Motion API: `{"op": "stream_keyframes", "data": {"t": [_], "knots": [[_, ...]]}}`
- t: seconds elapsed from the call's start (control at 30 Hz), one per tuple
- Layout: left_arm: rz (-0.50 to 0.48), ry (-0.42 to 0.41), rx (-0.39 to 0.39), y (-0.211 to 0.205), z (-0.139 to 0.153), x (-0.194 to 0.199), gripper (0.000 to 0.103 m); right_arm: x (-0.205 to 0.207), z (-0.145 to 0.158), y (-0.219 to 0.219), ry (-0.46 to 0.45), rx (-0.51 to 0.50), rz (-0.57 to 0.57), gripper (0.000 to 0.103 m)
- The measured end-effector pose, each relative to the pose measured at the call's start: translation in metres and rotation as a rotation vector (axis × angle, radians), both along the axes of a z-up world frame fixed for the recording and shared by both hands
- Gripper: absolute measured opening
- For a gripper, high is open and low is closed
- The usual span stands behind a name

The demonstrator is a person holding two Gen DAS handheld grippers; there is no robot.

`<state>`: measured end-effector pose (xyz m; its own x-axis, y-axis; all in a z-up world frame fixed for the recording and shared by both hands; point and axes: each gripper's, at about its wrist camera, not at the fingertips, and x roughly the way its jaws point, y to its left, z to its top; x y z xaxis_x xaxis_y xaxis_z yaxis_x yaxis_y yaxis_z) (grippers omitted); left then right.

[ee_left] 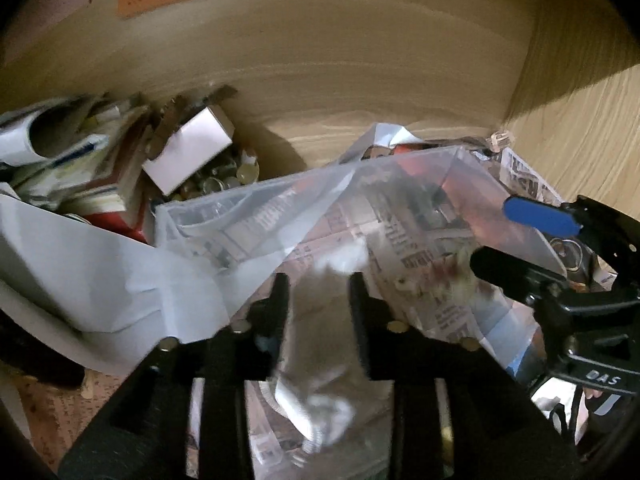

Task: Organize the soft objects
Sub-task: 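Carry the white pouch into the clear box with left tool while right drops floral cloth in, then grasp the red felt square with left tool while right tool grasps the black strap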

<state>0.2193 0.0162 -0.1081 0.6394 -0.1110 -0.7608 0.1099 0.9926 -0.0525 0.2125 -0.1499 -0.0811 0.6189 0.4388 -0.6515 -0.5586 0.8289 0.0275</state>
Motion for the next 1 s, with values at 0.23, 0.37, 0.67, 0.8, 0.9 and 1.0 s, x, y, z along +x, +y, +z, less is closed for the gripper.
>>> {"op": "stream_keyframes", "data": {"t": [0.23, 0.37, 0.67, 0.8, 0.9, 1.0], "knots": [[0.013, -0.103, 0.0, 0.001, 0.031, -0.029, 0.062, -0.023, 0.025, -0.014, -0.067, 0.065, -0.01, 0.08], [0.01, -0.165, -0.001, 0.0, 0.049, -0.058, 0.083, -0.046, 0.04, -0.031, -0.11, 0.108, -0.017, 0.082], [0.013, -0.25, 0.035, -0.004, 0.06, -0.125, 0.099, -0.099, 0.044, -0.059, -0.155, 0.16, -0.036, 0.091], [0.01, -0.247, 0.032, -0.009, 0.054, -0.15, 0.102, -0.12, 0.035, -0.064, -0.144, 0.17, -0.041, 0.093], [-0.003, -0.223, 0.022, -0.016, 0.046, -0.167, 0.102, -0.133, 0.024, -0.065, -0.119, 0.167, -0.037, 0.094], [-0.019, -0.185, 0.025, -0.023, 0.03, -0.177, 0.102, -0.143, 0.011, -0.064, -0.088, 0.165, -0.023, 0.094]]}}
